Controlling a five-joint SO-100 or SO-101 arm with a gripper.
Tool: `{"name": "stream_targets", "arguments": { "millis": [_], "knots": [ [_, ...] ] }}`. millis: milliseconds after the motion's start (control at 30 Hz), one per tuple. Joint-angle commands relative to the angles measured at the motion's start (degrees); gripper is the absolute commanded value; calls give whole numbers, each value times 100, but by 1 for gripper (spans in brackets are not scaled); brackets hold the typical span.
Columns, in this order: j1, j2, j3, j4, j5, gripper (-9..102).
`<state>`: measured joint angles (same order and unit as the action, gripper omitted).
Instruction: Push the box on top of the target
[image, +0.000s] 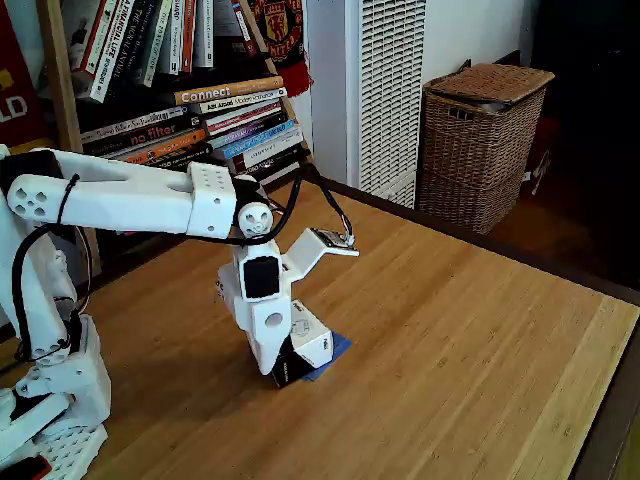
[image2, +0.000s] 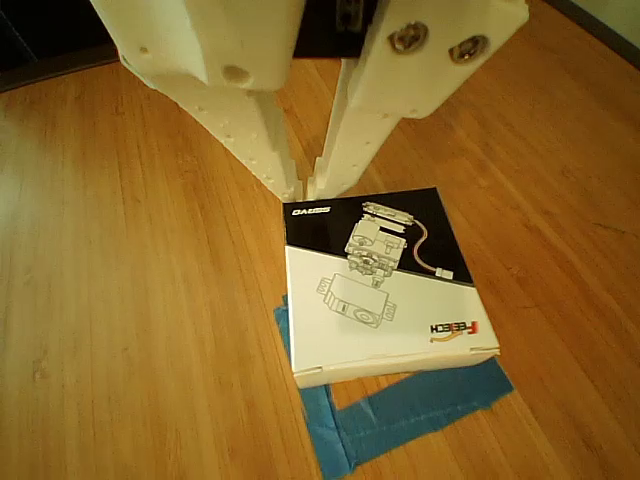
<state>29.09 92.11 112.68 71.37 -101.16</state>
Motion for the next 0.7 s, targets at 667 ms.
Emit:
{"name": "stream_targets", "arguments": {
  "millis": [667],
  "knots": [
    [62,-413,-545,-114,-53,0]
  ]
}}
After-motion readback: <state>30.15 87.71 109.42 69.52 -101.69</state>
